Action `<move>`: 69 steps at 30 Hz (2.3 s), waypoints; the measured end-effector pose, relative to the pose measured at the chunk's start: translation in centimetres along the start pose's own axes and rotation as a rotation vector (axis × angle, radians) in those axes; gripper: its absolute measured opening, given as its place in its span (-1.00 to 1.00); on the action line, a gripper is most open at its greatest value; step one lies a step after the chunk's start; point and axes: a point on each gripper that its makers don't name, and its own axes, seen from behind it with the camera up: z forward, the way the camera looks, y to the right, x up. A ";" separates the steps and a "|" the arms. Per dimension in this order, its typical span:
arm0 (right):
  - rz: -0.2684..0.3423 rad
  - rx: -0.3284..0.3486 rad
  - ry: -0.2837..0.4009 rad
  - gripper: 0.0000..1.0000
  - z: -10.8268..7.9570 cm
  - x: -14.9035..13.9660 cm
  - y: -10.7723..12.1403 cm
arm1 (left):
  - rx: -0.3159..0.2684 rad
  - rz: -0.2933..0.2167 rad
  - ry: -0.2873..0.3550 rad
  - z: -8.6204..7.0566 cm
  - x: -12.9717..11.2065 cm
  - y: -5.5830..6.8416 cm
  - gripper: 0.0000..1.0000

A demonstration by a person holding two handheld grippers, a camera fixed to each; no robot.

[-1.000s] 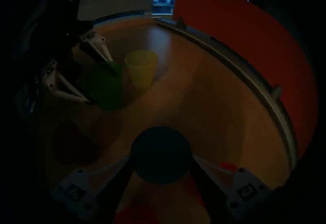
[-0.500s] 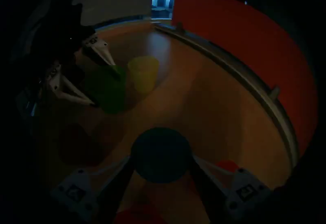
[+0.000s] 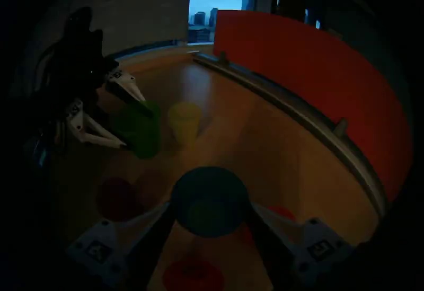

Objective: Pour water

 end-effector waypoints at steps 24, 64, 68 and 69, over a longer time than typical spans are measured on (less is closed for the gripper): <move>0.053 -0.043 0.310 0.96 -7.6 6.1 -3.1 | 0.056 -0.004 0.158 -5.4 5.0 2.4 0.68; 0.078 -0.072 0.618 0.96 -13.0 10.2 -4.7 | 0.056 -0.058 0.448 -9.6 11.5 4.5 0.68; 0.077 -0.072 0.622 0.96 -13.2 10.3 -4.8 | 0.053 -0.056 0.445 -9.6 11.5 4.6 0.68; 0.078 -0.072 0.622 0.96 -13.2 10.3 -4.8 | 0.053 -0.055 0.444 -9.6 11.5 4.6 0.68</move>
